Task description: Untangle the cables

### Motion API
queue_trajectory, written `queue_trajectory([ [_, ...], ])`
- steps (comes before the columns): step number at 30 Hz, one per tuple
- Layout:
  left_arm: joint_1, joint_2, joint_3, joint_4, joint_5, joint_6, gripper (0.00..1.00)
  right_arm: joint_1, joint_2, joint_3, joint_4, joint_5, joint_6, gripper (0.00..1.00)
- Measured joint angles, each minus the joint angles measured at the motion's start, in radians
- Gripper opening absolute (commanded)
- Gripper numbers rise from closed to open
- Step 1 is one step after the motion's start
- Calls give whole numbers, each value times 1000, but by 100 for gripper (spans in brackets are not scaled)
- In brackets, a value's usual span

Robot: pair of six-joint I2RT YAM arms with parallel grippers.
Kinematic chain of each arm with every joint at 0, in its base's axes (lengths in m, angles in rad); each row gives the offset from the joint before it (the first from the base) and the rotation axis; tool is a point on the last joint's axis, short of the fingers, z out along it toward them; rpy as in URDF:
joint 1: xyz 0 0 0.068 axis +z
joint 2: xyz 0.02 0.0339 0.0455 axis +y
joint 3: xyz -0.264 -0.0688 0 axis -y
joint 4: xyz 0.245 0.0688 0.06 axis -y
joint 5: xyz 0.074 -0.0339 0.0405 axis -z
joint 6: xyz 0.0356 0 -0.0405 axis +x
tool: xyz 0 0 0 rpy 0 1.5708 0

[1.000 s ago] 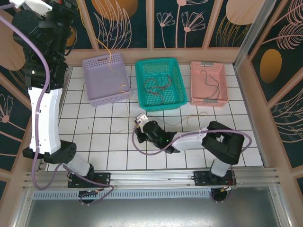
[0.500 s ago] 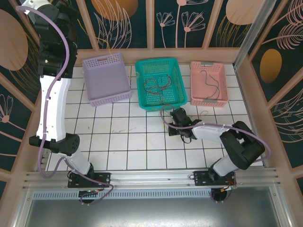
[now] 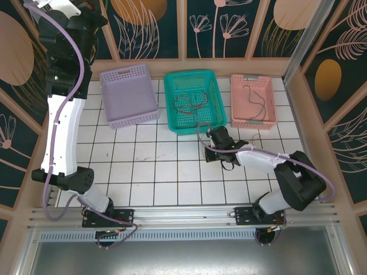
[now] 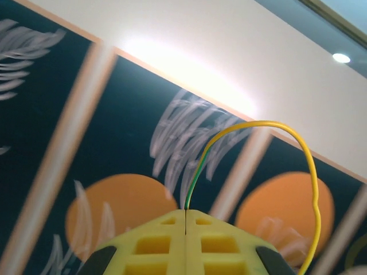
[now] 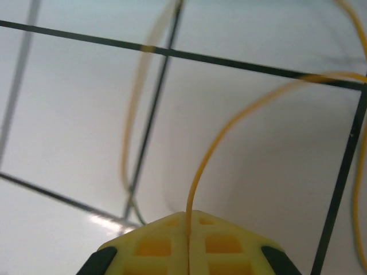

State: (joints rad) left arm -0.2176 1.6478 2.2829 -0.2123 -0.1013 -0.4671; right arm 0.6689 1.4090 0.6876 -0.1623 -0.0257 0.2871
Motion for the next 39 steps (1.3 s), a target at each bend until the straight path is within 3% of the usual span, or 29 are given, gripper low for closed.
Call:
queue_trajectory([
  [7,0,-63,-77,-6,168,0,0,160,-174,-25,43,-56,0,0],
  [14,0,-116,-144,6,226,-27,0,233,-154,-75,60,-108,10,0],
  [18,0,-116,-165,24,269,-61,0,206,-108,-75,60,-109,53,38],
  [23,0,-115,-172,53,376,-103,0,162,-221,-92,73,-77,127,72],
  [26,0,-116,-194,90,463,-126,0,123,-385,-97,99,-78,176,75],
  [29,0,-113,-218,100,547,-148,0,33,-455,-66,131,-132,227,75],
  [32,0,-113,-246,105,614,-164,0,-25,-417,10,135,-185,269,75],
  [39,0,-183,-483,195,740,-243,0,-51,-203,230,145,-282,372,78],
])
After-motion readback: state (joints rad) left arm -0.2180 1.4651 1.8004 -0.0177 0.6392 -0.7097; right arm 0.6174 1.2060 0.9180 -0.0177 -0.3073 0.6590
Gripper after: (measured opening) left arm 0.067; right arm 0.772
